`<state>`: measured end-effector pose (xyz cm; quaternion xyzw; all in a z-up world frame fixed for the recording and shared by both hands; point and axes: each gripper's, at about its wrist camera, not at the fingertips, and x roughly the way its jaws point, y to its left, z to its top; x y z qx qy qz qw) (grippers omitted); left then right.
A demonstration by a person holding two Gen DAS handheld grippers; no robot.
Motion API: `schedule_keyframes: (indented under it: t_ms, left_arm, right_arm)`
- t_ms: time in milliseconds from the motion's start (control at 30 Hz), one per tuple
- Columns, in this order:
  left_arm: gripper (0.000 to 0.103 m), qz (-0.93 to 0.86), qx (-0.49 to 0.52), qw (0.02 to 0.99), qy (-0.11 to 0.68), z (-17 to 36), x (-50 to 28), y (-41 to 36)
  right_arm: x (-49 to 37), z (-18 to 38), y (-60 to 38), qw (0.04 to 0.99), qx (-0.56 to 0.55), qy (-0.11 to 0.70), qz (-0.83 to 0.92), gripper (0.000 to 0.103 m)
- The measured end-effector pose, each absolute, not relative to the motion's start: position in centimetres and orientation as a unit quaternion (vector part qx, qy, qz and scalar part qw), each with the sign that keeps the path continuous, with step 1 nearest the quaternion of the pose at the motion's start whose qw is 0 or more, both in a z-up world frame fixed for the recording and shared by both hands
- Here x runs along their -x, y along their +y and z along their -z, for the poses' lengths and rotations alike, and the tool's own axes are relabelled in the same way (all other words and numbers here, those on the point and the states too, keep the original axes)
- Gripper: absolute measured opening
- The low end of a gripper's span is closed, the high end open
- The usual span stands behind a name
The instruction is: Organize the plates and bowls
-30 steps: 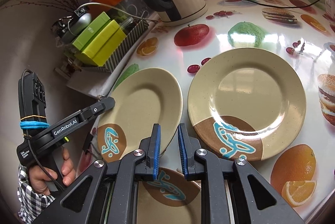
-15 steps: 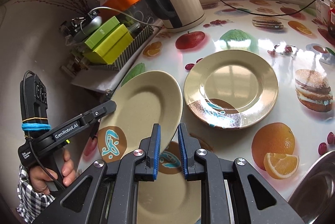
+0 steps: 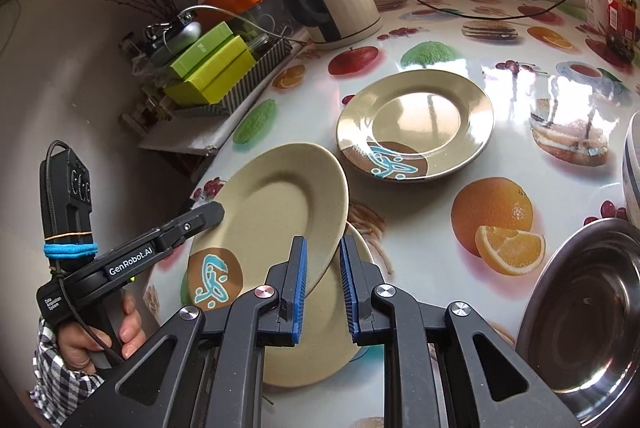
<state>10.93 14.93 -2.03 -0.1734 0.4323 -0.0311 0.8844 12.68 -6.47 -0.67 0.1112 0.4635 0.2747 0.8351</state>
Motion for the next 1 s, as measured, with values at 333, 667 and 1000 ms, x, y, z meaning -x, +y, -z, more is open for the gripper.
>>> schedule_keyframes:
  t_ms: [333, 667, 1000]
  left_arm:
    - [0.022, 0.03, 0.175, 0.883, 0.435, 2.7, -9.3, 14.0]
    - [0.022, 0.028, 0.165, 0.879, 0.446, 3.6, -8.7, 13.3]
    - [0.022, 0.025, 0.161, 0.879, 0.449, 3.7, -8.6, 13.2]
  right_arm:
    - [-11.0, 1.9, -7.4, 0.83, -0.108, 0.476, -0.269, 0.017]
    - [-10.5, 2.8, -7.5, 0.825, -0.104, 0.488, -0.265, 0.018]
    - [-10.3, 3.2, -7.4, 0.822, -0.101, 0.494, -0.263, 0.019]
